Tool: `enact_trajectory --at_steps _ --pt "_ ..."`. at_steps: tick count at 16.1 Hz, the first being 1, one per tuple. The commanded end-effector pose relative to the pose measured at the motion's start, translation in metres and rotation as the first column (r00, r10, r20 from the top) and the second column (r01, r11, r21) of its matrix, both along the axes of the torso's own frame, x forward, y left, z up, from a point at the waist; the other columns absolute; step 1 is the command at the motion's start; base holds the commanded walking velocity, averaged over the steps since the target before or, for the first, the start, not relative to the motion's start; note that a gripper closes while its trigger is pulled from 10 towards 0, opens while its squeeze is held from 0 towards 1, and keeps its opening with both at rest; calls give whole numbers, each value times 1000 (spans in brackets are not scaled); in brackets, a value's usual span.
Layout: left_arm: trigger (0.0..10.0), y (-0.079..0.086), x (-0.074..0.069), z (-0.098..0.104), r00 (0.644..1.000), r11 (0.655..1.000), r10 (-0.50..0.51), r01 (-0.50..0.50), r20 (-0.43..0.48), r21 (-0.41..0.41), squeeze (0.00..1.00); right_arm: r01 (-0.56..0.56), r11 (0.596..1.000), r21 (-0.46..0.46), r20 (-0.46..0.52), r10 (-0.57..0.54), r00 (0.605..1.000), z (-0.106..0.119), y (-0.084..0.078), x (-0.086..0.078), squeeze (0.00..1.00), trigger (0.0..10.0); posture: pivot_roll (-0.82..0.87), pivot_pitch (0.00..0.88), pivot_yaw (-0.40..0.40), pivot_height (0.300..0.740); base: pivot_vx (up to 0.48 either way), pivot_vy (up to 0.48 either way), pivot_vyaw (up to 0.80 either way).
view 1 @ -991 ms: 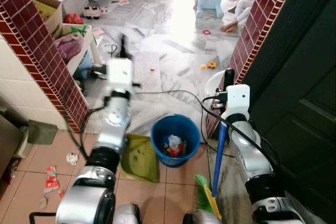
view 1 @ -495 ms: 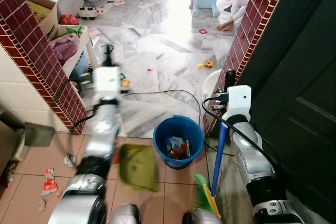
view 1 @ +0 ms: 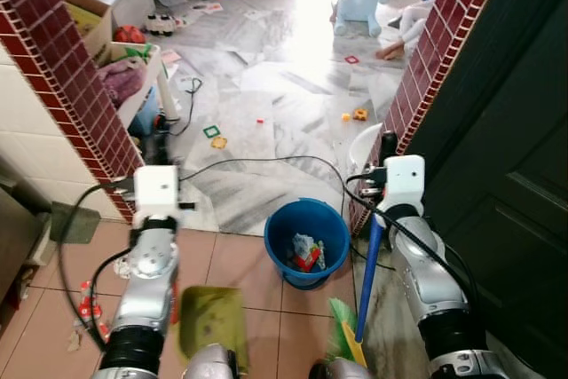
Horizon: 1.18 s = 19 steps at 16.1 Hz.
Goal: Sweep floor
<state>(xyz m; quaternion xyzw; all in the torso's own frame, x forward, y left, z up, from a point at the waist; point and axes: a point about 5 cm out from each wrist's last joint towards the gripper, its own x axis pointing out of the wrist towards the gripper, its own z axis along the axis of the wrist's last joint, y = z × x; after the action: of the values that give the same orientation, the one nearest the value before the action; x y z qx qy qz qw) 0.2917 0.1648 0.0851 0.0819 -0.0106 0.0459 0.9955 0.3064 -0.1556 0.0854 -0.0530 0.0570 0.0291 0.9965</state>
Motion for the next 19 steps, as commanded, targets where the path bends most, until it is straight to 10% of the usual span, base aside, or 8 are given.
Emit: enact_trajectory --at_steps 1,5,13,19 --pt "10000 -6 2 12 999 1000 -28 28 36 0 0 -39 999 24 -5 40 999 3 9 -2 0 10000 -40 0 -14 740 0 480 0" --pt "10000 -10 -14 8 998 996 -53 51 -24 -73 0 -76 993 86 -93 84 992 -7 14 -14 0 10000 -62 0 58 740 0 480 0" --pt "10000 -26 -32 0 971 957 -217 192 -98 -218 0 215 975 61 -127 -206 970 -26 -30 -26 0 10000 -60 0 11 740 0 480 0" --pt "10000 -46 -47 1 924 926 -362 341 -122 -164 0 133 989 -62 -128 -140 982 -32 -16 -22 0 10000 -44 0 -6 740 0 480 0"
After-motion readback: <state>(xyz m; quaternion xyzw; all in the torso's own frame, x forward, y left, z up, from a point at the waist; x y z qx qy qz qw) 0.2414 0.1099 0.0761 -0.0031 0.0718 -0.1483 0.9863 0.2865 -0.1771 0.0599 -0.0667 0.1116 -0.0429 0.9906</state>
